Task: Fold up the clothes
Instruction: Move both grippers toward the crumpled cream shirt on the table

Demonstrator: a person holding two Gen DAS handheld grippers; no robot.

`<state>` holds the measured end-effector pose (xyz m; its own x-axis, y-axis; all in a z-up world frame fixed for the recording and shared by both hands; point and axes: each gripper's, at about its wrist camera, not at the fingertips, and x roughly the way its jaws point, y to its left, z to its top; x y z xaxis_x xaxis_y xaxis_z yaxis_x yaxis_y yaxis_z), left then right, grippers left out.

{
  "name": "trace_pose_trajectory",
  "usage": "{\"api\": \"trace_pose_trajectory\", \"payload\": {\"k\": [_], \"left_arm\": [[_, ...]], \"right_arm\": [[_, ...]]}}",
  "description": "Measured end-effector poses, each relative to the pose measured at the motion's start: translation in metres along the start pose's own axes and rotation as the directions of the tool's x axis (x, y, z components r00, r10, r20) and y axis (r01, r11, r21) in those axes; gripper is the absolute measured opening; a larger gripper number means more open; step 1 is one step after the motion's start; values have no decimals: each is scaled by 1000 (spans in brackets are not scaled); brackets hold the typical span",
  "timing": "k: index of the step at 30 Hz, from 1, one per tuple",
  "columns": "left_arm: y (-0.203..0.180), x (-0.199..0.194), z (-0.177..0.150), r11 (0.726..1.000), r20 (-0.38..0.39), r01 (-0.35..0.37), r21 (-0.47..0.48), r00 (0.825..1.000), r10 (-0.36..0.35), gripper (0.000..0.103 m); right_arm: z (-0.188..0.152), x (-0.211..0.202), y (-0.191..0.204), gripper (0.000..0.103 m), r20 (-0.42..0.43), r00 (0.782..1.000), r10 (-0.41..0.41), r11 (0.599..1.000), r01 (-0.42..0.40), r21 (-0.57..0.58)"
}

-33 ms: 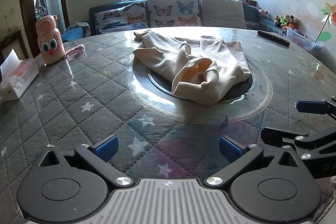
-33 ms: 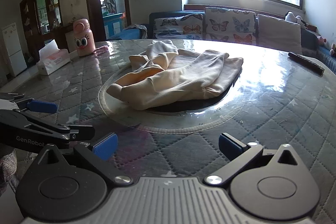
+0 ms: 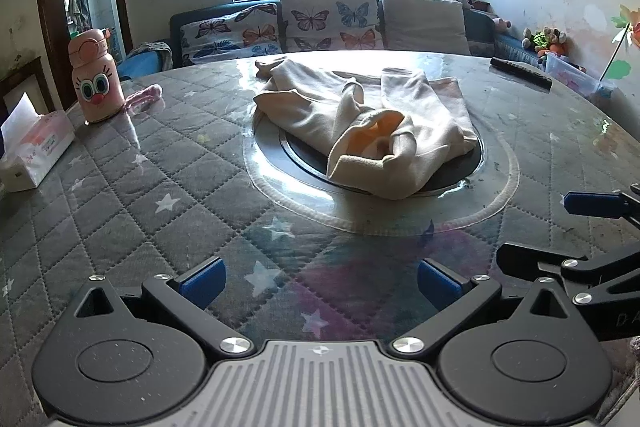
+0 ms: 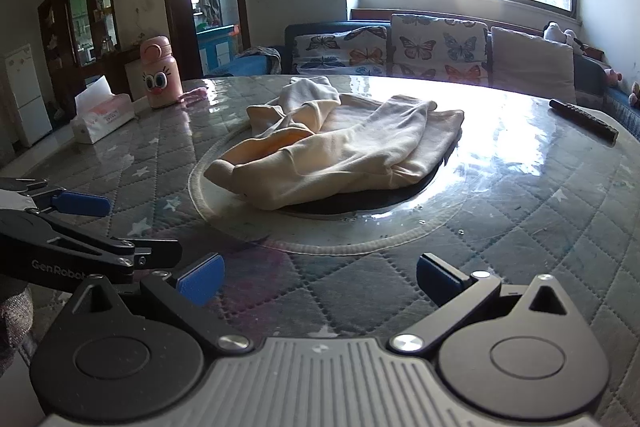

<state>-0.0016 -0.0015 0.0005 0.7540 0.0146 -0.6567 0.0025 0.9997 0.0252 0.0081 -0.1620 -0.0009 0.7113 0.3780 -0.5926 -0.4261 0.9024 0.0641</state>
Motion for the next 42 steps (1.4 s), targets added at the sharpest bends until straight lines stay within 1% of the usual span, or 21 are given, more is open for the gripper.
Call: {"api": "trace_pose_trajectory", "payload": {"k": [2, 6, 8, 20, 28, 42], "left_arm": [[-2, -2, -1, 1000, 1, -1, 3, 1000, 1, 103], [-5, -6, -2, 1000, 3, -4, 9, 1000, 4, 103], [-7, -7, -3, 1000, 4, -6, 12, 1000, 6, 103], [-10, -20, -8, 999, 0, -35, 10, 999, 35, 103], [-11, -14, -4, 999, -14, -40, 12, 999, 40, 103], [3, 5, 18, 999, -33, -38, -1, 999, 38, 103]], "right_arm": [[-1, 0, 1, 103, -2, 1000, 1, 1000, -1, 1], [-5, -7, 2, 103, 29, 999, 26, 1000, -26, 5], [-5, -8, 7, 103, 19, 1000, 19, 1000, -19, -9], [-6, -18, 9, 103, 25, 998, 55, 998, -55, -19], [-2, -17, 6, 103, 25, 998, 49, 999, -49, -12], [17, 5, -3, 103, -23, 999, 35, 999, -35, 1]]}}
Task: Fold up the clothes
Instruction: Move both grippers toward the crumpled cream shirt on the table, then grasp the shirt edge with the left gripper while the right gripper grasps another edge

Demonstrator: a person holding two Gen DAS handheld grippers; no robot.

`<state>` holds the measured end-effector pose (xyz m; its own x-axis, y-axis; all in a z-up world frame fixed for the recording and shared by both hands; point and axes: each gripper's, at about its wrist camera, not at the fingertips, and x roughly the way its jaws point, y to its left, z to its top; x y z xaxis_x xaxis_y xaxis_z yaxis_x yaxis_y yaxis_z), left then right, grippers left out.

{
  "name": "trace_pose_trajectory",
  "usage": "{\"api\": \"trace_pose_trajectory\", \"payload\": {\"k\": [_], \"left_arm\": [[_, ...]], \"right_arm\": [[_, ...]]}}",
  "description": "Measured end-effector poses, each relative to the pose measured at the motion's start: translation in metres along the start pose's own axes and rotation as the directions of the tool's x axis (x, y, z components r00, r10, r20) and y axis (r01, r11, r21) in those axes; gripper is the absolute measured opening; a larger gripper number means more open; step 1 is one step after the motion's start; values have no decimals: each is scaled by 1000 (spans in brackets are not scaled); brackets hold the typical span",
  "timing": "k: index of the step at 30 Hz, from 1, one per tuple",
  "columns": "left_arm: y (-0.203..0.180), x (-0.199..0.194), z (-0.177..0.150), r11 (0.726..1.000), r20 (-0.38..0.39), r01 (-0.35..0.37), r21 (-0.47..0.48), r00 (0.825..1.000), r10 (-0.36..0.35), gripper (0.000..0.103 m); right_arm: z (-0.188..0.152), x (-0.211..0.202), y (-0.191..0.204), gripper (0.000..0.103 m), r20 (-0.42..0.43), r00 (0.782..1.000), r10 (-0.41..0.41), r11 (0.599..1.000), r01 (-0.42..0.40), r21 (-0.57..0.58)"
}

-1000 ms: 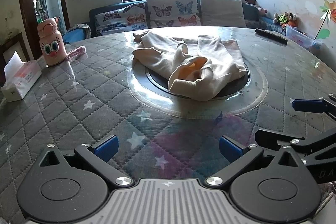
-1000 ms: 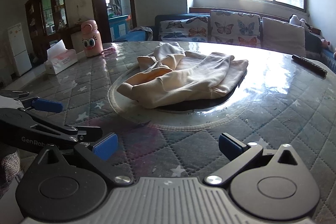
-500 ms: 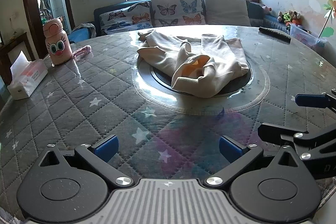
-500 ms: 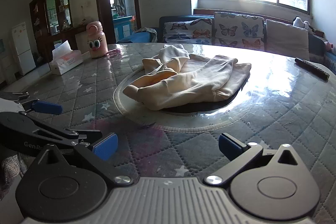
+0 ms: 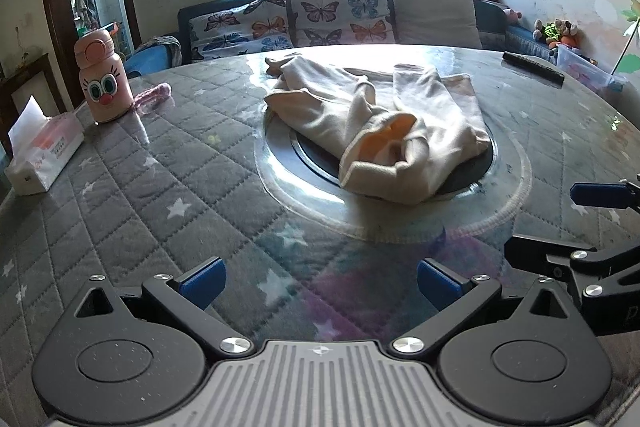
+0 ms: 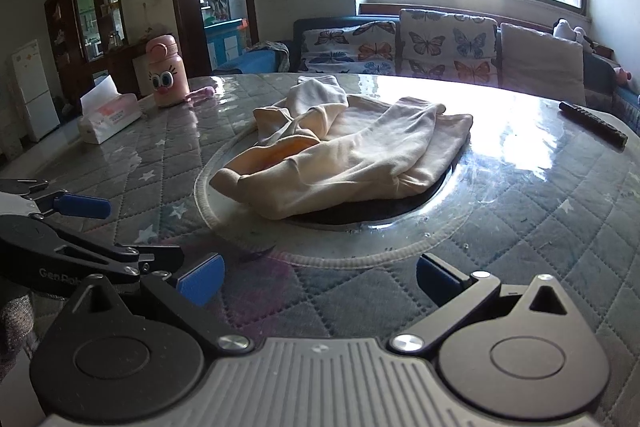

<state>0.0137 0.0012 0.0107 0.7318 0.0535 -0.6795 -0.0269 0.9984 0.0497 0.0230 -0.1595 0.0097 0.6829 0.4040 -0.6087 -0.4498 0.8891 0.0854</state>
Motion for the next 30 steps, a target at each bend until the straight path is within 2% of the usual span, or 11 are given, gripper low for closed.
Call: {"api": "trace_pose_trajectory", "payload": {"k": [11, 16, 19, 25, 30], "left_arm": [[10, 19, 32, 1000, 22, -3, 15, 1000, 2, 102], [9, 31, 53, 999, 37, 9, 40, 999, -11, 83], [7, 39, 67, 999, 42, 22, 48, 999, -24, 76], [-3, 63, 96, 997, 33, 42, 61, 998, -44, 66], [-14, 89, 120, 996, 21, 59, 60, 998, -61, 65]], "right_arm": [[24, 25, -10, 103, -45, 999, -3, 1000, 4, 12], [36, 34, -21, 97, -52, 999, -11, 999, 13, 37], [45, 42, -32, 93, -58, 998, -9, 998, 13, 69], [58, 57, -48, 82, -77, 997, -16, 993, 24, 115], [62, 69, -53, 73, -91, 996, 1, 991, 11, 132]]}}
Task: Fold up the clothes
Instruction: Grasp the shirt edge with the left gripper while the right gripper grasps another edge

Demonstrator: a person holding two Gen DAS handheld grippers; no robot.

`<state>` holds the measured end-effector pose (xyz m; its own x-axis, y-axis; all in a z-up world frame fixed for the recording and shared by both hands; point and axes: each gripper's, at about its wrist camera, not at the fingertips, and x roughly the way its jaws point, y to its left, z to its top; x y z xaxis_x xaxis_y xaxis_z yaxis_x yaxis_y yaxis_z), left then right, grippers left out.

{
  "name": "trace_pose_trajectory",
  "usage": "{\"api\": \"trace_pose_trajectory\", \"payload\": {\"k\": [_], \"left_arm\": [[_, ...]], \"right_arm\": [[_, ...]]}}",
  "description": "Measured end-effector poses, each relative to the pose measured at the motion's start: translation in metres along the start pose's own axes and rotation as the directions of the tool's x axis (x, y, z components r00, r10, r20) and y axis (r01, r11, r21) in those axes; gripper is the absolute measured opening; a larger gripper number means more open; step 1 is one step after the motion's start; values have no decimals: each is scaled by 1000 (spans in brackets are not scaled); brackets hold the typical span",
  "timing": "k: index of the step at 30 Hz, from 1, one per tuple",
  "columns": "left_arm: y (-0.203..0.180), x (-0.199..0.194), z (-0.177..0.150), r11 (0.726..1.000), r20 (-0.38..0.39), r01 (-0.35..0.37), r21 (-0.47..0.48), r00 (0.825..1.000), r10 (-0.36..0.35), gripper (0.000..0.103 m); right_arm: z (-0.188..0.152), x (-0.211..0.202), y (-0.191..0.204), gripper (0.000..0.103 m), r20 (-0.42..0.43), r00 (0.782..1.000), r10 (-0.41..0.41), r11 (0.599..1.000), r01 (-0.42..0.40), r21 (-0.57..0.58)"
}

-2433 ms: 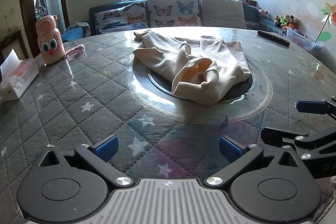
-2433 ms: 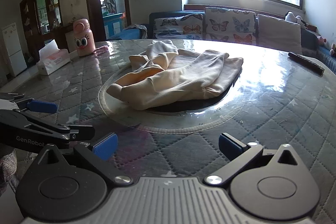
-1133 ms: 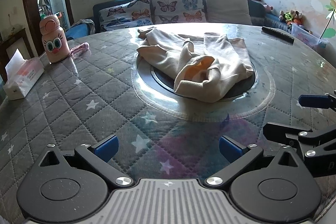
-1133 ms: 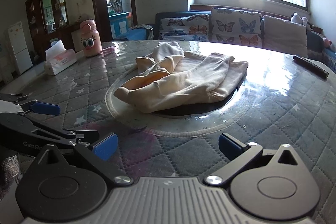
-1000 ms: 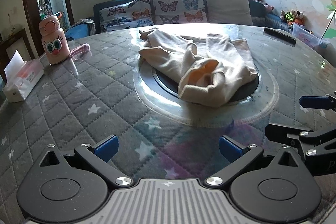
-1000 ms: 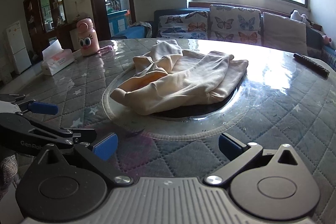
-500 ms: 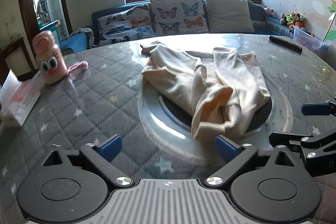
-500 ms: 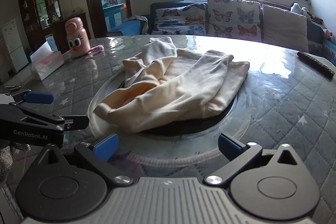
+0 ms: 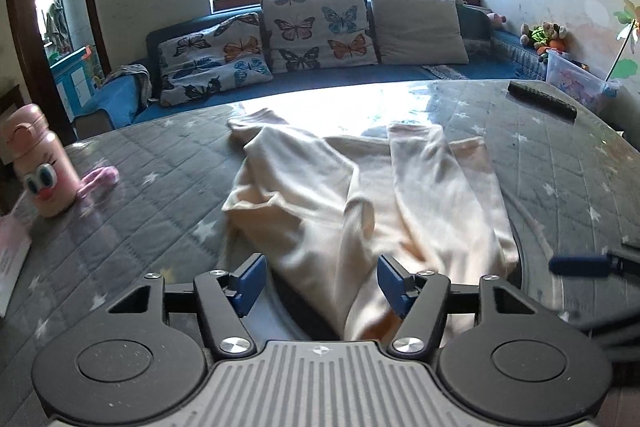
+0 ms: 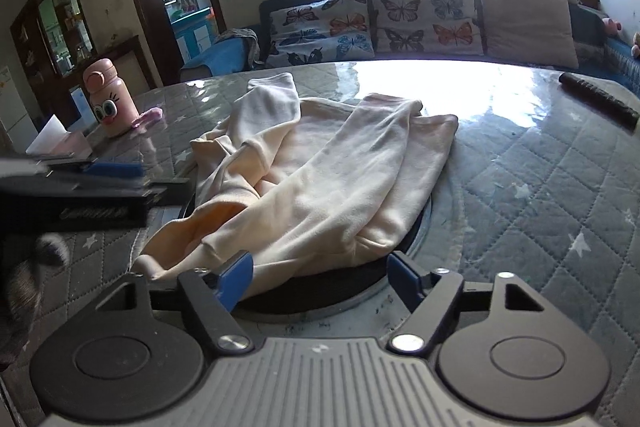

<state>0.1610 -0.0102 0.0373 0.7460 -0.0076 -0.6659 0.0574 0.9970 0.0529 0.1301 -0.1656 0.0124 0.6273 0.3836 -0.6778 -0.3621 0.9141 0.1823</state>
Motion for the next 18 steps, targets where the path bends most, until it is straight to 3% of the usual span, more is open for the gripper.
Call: {"api": "trace_pose_trajectory", "payload": {"k": [7, 8, 10, 11, 18], "left_arm": [[-4, 45, 25, 1000, -28, 19, -9, 999, -19, 60], [-5, 51, 25, 1000, -38, 26, -3, 999, -26, 55], [-7, 63, 26, 999, -61, 40, 12, 997, -39, 16], [-6, 68, 25, 999, -71, 52, 11, 996, -51, 10], [23, 37, 15, 998, -18, 37, -50, 999, -38, 7]], "right_arm": [[11, 11, -6, 67, -8, 1000, 10, 1000, -10, 8], [13, 13, -7, 66, -9, 1000, 14, 1000, -14, 10], [16, 15, -9, 65, -10, 1000, 20, 1000, -20, 12], [18, 17, -9, 65, -9, 1000, 21, 1000, -20, 11], [33, 24, -4, 58, 4, 999, 43, 999, -43, -1]]}}
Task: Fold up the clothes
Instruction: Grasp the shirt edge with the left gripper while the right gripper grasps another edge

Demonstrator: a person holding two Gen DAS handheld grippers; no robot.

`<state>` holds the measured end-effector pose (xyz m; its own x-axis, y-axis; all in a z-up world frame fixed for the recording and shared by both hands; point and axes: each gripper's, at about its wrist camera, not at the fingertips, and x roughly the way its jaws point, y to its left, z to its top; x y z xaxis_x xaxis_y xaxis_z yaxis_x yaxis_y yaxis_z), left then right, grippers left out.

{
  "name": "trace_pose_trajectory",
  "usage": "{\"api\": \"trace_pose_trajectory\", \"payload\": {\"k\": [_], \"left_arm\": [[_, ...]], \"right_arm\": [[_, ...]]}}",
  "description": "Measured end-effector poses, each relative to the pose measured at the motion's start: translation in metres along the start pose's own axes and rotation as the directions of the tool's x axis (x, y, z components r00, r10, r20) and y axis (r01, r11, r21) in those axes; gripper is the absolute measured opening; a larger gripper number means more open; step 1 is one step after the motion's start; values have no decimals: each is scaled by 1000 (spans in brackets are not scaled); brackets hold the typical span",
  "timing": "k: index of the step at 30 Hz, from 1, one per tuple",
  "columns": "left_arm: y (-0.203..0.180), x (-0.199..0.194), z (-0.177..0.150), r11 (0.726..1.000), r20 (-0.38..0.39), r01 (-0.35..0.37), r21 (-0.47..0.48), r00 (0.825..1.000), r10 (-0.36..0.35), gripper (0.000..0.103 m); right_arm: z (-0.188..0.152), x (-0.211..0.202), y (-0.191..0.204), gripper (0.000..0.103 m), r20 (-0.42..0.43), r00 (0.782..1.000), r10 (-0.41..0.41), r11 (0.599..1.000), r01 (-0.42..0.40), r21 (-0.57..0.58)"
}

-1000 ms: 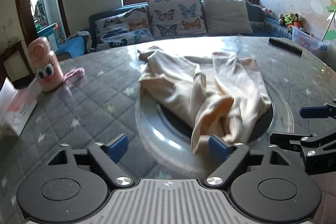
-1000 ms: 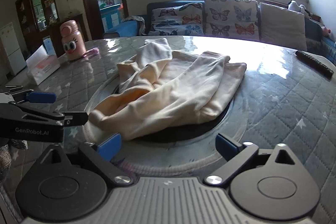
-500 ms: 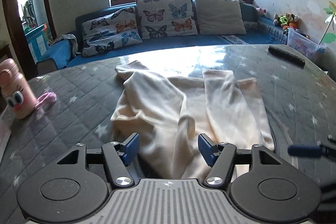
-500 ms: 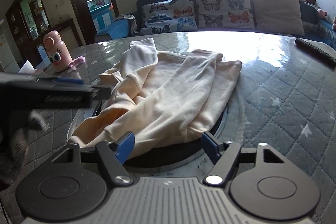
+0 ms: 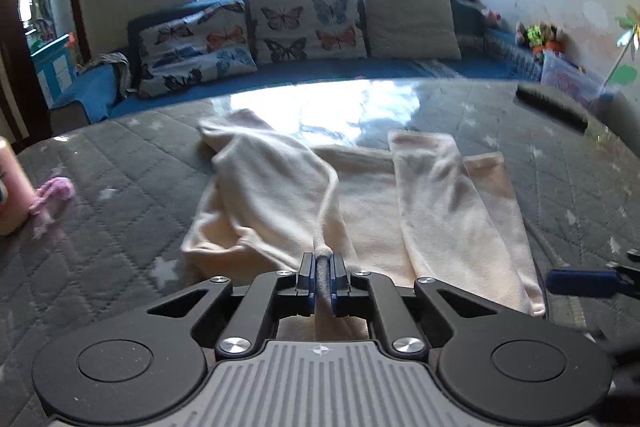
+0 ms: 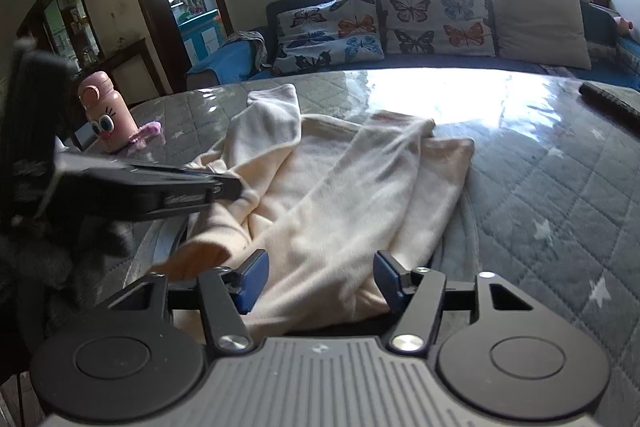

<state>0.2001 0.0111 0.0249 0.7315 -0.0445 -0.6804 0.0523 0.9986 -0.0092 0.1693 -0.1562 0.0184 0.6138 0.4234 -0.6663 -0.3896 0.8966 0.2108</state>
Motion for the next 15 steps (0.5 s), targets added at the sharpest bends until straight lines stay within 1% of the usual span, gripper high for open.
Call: {"api": "trace_pose_trajectory", "payload": {"k": [1, 3, 5, 8, 12, 13, 15], "left_arm": [[4, -6, -1, 1000, 9, -3, -10, 1000, 3, 7], [13, -17, -4, 1000, 27, -10, -30, 1000, 10, 7], [23, -28, -9, 999, 36, -26, -48, 999, 27, 7], [37, -43, -18, 996, 44, -43, -81, 998, 47, 7], [54, -62, -32, 990, 44, -59, -127, 997, 65, 7], [58, -66, -36, 989, 44, -62, -137, 997, 68, 7], [63, -73, -43, 986, 41, -67, -155, 996, 74, 7]], "right_arm": [[2, 2, 2, 57, 2, 1000, 5, 1000, -5, -3], [7, 7, 6, 52, 2, 1000, 20, 1000, -20, -8], [11, 15, 11, 51, -10, 999, 36, 999, -36, -11], [11, 29, 21, 49, -42, 998, 49, 998, -50, -25], [1, 38, 37, 47, -90, 994, 60, 996, -66, -59], [-1, 38, 39, 45, -97, 994, 58, 996, -64, -68], [-5, 36, 41, 31, -106, 993, 53, 995, -61, -79]]}}
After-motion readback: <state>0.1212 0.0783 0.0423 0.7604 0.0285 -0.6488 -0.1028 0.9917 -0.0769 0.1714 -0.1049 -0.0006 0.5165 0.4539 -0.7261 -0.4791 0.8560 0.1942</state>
